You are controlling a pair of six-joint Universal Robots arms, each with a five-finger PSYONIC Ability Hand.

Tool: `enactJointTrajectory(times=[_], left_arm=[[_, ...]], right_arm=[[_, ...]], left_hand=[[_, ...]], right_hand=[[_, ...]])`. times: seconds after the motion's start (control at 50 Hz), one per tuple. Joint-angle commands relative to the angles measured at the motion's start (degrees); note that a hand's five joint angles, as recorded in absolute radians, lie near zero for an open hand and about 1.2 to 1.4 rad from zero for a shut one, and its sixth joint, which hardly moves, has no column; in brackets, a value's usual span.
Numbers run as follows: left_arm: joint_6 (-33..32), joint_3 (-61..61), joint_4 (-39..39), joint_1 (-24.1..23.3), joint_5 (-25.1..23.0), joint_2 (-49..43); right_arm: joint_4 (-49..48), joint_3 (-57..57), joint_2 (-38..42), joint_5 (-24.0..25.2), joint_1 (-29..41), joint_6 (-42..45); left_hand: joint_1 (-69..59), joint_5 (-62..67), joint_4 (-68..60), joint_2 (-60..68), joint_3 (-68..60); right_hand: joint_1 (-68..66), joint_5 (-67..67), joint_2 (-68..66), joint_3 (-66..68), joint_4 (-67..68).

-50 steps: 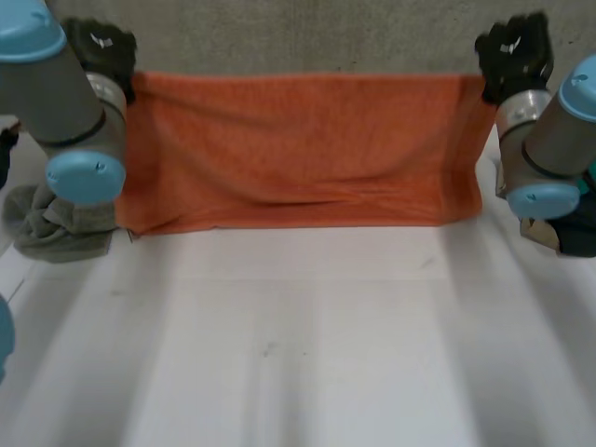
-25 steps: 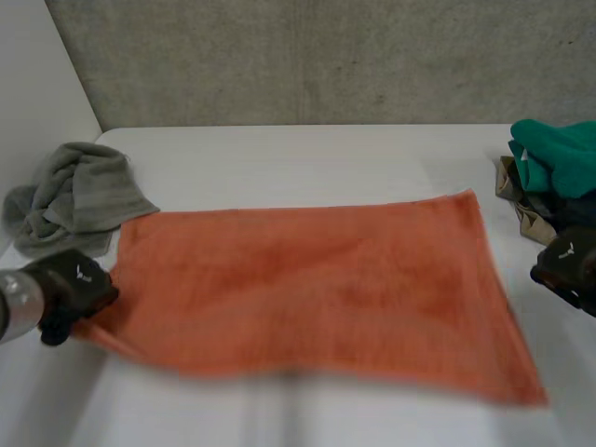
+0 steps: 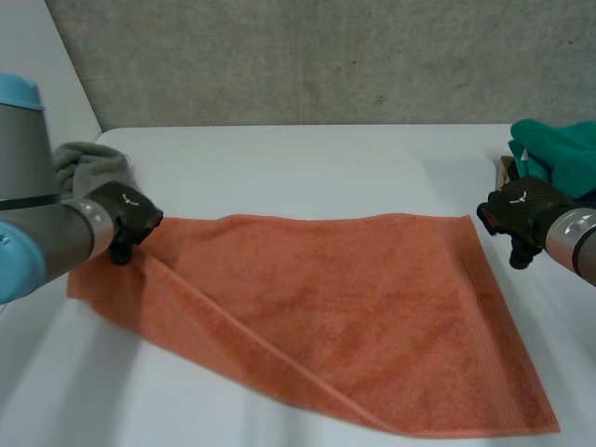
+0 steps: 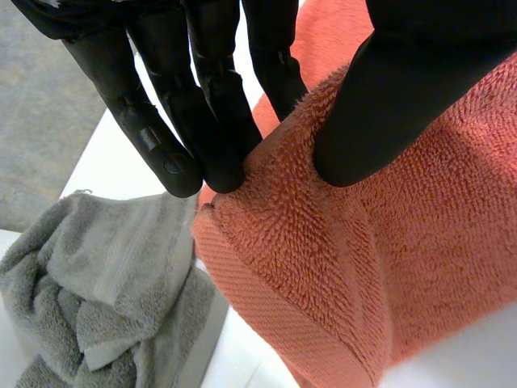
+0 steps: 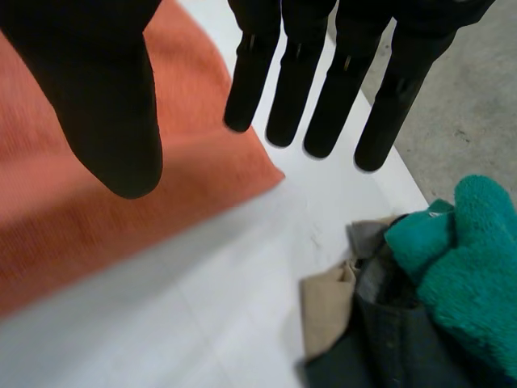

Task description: Fold the laundry.

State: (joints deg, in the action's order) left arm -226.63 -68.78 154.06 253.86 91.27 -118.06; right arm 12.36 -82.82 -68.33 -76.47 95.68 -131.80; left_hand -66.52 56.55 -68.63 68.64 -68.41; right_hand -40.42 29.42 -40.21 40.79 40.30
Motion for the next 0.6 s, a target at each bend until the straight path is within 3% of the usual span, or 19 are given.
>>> enactJointTrajectory(times=[0.02,0.2,0.6], left_arm=[[5.23,11.29,-0.25,-2.41,5.22,-7.88],[8.31,20.26,-2.62,-3.46,10.42,-13.86],[8.84,23.25,-2.18,-1.35,11.21,-15.79]], right_arm=[[2.40,-2.08,-6.28,0.53,2.32,-13.38],[10.21,-7.95,-12.17,0.44,4.25,-22.18],[7.85,-24.49,-13.76,-2.72,5.75,-13.75]], left_hand=[[-13.48,13.45,-11.37,11.36,-11.59],[-13.48,13.45,-11.37,11.36,-11.59],[-13.48,13.45,-11.37,11.36,-11.59]], right_hand=[[7.03,-6.03,6.82,-7.40,-6.91],[13.93,-12.93,13.72,-14.30,-13.81],[11.92,-10.92,11.71,-12.29,-11.80]])
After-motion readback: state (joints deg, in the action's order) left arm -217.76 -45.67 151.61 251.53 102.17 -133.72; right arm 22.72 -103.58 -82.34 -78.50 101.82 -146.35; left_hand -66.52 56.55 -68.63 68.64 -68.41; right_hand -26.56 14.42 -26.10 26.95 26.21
